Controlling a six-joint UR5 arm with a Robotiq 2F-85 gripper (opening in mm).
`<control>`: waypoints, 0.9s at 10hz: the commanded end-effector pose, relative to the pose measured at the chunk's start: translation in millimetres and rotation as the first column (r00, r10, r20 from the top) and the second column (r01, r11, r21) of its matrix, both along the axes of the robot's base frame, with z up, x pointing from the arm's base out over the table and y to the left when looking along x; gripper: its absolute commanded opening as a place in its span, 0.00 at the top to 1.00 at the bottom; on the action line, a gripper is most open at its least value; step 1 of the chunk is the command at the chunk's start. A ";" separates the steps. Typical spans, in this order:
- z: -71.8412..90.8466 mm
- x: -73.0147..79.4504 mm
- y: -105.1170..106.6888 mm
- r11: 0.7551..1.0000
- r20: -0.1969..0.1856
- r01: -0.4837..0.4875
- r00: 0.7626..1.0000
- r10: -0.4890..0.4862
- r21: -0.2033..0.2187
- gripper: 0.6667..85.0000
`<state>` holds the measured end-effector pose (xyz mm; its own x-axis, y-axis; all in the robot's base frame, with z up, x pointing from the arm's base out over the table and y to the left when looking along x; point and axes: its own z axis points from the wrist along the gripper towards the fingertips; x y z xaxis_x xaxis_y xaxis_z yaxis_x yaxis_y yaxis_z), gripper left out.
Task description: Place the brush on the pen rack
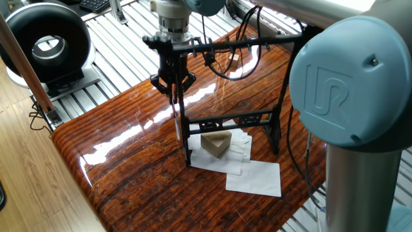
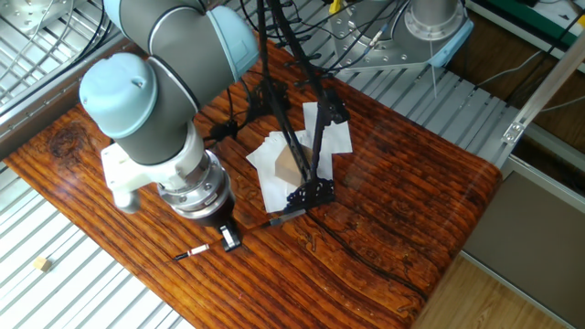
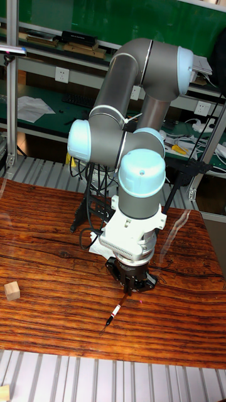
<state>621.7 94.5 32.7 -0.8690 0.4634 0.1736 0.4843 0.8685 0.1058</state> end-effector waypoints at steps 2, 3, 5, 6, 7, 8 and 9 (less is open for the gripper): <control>8.3 9.3 2.1 1.000 0.033 0.007 0.999 -0.007 0.006 1.00; 9.2 9.3 1.9 1.000 0.034 0.004 0.999 -0.004 0.005 1.00; 16.8 12.0 3.5 1.000 0.052 -0.023 0.998 0.022 0.014 1.00; 29.2 14.6 18.5 0.998 0.061 -0.023 0.998 0.019 0.059 1.00; 34.5 14.1 11.9 1.000 0.048 -0.028 0.998 0.028 0.009 1.00; 37.3 15.0 10.6 0.999 0.056 -0.036 0.998 0.036 0.004 1.00; 39.3 16.0 9.5 0.999 0.063 -0.043 0.997 0.042 0.005 1.00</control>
